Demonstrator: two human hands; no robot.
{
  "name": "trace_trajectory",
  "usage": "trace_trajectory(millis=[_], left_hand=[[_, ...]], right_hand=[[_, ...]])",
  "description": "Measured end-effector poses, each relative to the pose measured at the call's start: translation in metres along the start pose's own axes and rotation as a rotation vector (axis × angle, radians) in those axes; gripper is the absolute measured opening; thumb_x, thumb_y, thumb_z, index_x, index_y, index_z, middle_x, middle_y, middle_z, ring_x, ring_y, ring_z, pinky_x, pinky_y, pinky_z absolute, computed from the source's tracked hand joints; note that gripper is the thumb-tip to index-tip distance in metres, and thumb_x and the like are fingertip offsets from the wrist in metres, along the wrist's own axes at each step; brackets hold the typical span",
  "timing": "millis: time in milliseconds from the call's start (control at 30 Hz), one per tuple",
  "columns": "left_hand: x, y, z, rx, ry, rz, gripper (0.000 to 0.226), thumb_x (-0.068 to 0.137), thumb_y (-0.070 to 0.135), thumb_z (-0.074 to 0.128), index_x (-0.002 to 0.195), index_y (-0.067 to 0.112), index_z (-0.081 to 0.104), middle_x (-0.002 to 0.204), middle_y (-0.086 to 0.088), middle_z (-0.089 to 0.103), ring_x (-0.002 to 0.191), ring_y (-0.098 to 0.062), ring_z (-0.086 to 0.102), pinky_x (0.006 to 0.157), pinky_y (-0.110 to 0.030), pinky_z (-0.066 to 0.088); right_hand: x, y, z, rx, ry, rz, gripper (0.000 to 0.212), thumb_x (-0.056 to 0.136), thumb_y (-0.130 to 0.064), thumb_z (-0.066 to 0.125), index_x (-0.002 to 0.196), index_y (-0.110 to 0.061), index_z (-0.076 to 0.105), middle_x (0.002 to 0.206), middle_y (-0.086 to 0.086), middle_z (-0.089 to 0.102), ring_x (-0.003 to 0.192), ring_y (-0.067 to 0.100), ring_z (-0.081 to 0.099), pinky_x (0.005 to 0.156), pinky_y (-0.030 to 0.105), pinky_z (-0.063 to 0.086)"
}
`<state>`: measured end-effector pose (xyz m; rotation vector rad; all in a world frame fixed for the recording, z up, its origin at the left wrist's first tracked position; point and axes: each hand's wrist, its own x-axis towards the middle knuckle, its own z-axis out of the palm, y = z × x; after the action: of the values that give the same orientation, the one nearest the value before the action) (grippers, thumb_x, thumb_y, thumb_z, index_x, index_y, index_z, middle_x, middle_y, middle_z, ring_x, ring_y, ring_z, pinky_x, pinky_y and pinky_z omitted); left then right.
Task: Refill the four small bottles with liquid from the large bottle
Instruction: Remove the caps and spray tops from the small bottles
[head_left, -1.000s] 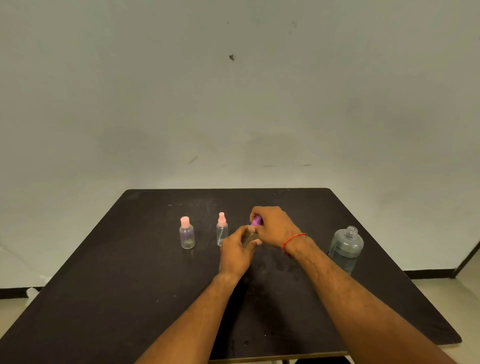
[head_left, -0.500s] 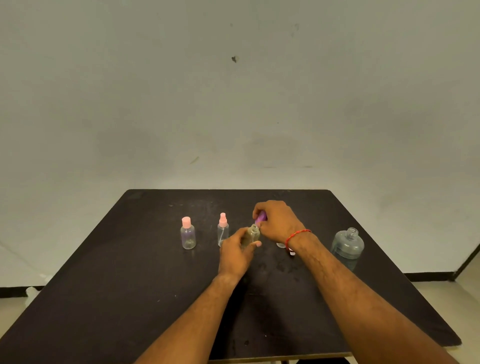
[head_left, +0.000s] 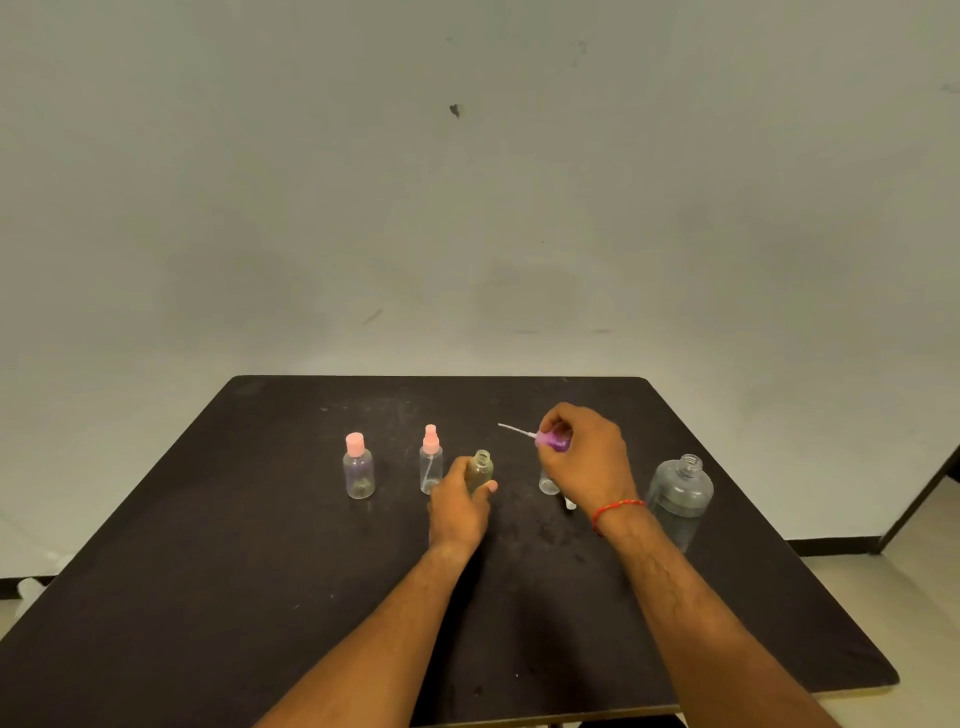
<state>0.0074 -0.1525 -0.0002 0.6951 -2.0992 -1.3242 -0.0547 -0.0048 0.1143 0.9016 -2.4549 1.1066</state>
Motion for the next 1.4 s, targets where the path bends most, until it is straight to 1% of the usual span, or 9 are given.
trace_trajectory(millis=[167,400,500,767,933,1100,1200,1300,1400], left_hand=[[0.005,0.002,0.005,0.019,0.01,-0.006,0.026,0.093,0.015,0.072,0.115,0.016,0.058,0.1,0.007,0.064,0.094,-0.013,0.061,0.081,-0.022,0.044],[0.017,0.0,0.007,-0.018,0.014,0.01,0.03,0.089,0.008,0.075,0.115,0.012,0.061,0.1,0.008,0.065,0.098,-0.01,0.063,0.086,-0.019,0.046],[0.022,-0.002,0.009,-0.02,0.002,0.022,0.03,0.09,0.011,0.075,0.116,0.016,0.06,0.103,0.006,0.066,0.099,-0.011,0.063,0.084,-0.018,0.047],[0.029,0.0,0.019,-0.069,-0.007,0.009,0.031,0.09,0.01,0.075,0.116,0.017,0.06,0.103,0.007,0.067,0.1,-0.01,0.064,0.074,-0.004,0.043],[0.031,0.001,0.021,-0.077,0.013,0.003,0.032,0.088,0.011,0.077,0.116,0.015,0.061,0.105,0.005,0.068,0.099,-0.008,0.064,0.07,-0.002,0.045],[0.03,0.0,0.02,-0.092,-0.002,-0.03,0.044,0.088,0.013,0.077,0.127,0.016,0.057,0.123,-0.002,0.069,0.111,-0.009,0.062,0.086,-0.014,0.048],[0.029,0.0,0.019,-0.085,-0.006,-0.033,0.046,0.089,0.011,0.076,0.13,0.015,0.056,0.126,-0.002,0.068,0.112,-0.008,0.059,0.088,-0.015,0.045],[0.028,-0.001,0.019,-0.076,-0.006,-0.03,0.048,0.089,0.008,0.075,0.133,0.014,0.057,0.129,-0.004,0.068,0.12,-0.015,0.062,0.093,-0.018,0.047],[0.028,-0.003,0.02,-0.061,0.0,-0.029,0.045,0.089,0.006,0.074,0.131,0.014,0.06,0.127,-0.004,0.069,0.119,-0.016,0.064,0.098,-0.024,0.051]], right_hand=[[-0.029,0.019,0.045,0.009,0.094,0.077,0.015,0.078,-0.014,0.074,0.078,-0.022,0.061,0.077,-0.009,0.056,0.066,0.008,0.055,0.063,0.026,0.05],[-0.046,0.033,0.09,-0.059,0.003,0.163,0.013,0.082,-0.013,0.07,0.083,-0.019,0.058,0.088,-0.002,0.056,0.075,0.015,0.049,0.064,0.029,0.047],[-0.044,0.035,0.101,-0.106,-0.032,0.173,0.009,0.084,-0.014,0.067,0.086,-0.016,0.059,0.092,0.002,0.057,0.079,0.021,0.056,0.066,0.036,0.051],[-0.038,0.043,0.114,-0.118,-0.047,0.167,0.009,0.084,-0.011,0.067,0.085,-0.014,0.058,0.087,0.003,0.055,0.079,0.021,0.057,0.064,0.033,0.05],[-0.038,0.045,0.114,-0.11,-0.054,0.155,0.01,0.086,-0.016,0.068,0.09,-0.016,0.059,0.091,0.001,0.054,0.08,0.016,0.056,0.068,0.031,0.053],[-0.037,0.045,0.114,-0.102,-0.052,0.161,0.014,0.085,-0.019,0.07,0.092,-0.018,0.058,0.091,-0.002,0.052,0.08,0.013,0.053,0.07,0.028,0.053],[-0.037,0.045,0.114,-0.097,-0.055,0.178,0.014,0.085,-0.02,0.07,0.091,-0.019,0.057,0.09,-0.004,0.05,0.079,0.011,0.051,0.068,0.024,0.049],[-0.038,0.046,0.114,-0.089,-0.059,0.18,0.014,0.086,-0.02,0.07,0.092,-0.02,0.057,0.09,-0.005,0.049,0.079,0.01,0.05,0.068,0.021,0.045],[-0.039,0.046,0.114,-0.089,-0.057,0.179,0.012,0.085,-0.018,0.069,0.091,-0.018,0.059,0.092,-0.004,0.052,0.082,0.012,0.053,0.069,0.024,0.049]])
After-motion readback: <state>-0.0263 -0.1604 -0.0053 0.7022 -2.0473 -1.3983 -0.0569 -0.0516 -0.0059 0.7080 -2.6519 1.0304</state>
